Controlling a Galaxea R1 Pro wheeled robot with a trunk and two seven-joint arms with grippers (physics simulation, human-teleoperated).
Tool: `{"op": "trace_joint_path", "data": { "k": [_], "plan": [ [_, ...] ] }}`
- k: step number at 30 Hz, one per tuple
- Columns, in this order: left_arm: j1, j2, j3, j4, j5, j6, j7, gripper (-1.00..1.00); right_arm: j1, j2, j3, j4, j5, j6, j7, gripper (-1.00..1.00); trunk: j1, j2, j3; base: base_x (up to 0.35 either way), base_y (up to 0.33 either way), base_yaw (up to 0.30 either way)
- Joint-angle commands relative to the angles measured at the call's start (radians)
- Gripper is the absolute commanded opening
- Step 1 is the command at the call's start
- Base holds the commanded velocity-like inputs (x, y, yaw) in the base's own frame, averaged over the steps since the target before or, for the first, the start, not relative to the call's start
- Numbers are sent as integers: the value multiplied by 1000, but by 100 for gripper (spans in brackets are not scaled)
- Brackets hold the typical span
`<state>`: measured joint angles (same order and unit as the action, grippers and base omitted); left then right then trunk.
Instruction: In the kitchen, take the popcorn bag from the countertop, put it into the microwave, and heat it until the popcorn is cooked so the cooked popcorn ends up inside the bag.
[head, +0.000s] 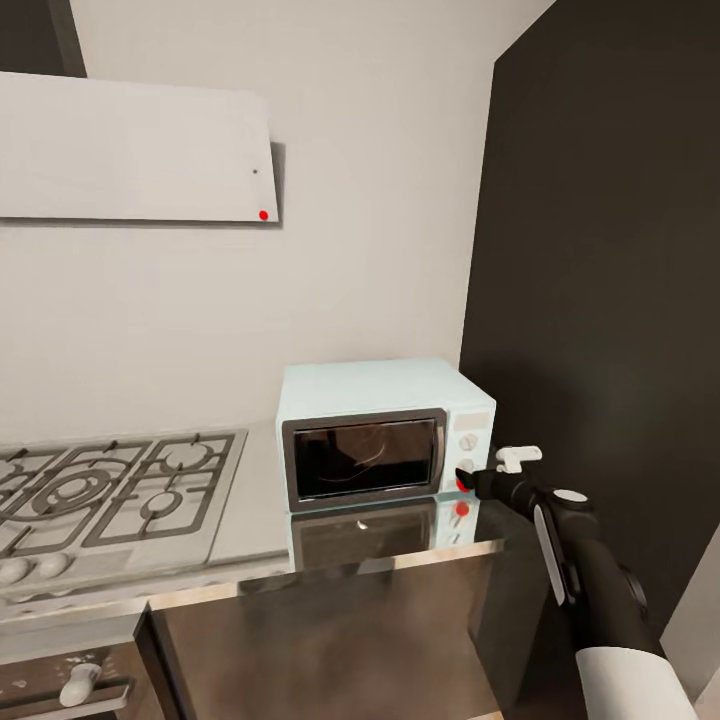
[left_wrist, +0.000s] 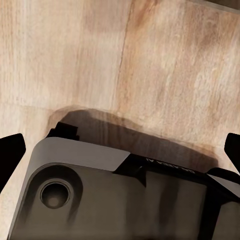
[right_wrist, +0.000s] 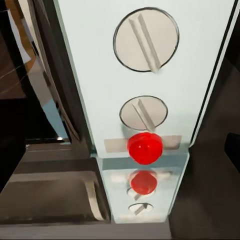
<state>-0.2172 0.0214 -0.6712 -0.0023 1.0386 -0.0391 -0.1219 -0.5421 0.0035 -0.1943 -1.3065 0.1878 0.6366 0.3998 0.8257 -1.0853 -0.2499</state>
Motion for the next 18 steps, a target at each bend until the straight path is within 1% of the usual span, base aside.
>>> {"op": "trace_joint_path", "data": {
  "k": [1, 2, 4, 6, 18],
  "plan": [
    [-1, 0, -8, 0, 9, -2, -4, 100, -1, 3, -1, 9, 11, 15, 8, 100, 0, -1, -1, 0, 0, 0],
    [-1, 0, -8, 0, 9, -2, -4, 100, -1, 3, -1, 25, 12, 14, 8, 100, 0, -1, -1, 0, 0, 0],
    [-1, 0, -8, 0, 8, -2, -4, 100, -1, 0, -1, 94, 17, 8, 5, 100, 0, -1, -1, 0, 0, 0],
    [-1, 0, -8, 0, 8, -2, -4, 100, -1, 0, -2, 128, 21, 0, 2, 100, 0, -1, -1, 0, 0, 0],
    [-1, 0, -9, 0, 8, -2, -4, 100, -1, 0, -5, 146, 13, -12, -12, 100, 0, -1, -1, 0, 0, 0]
  ]
}}
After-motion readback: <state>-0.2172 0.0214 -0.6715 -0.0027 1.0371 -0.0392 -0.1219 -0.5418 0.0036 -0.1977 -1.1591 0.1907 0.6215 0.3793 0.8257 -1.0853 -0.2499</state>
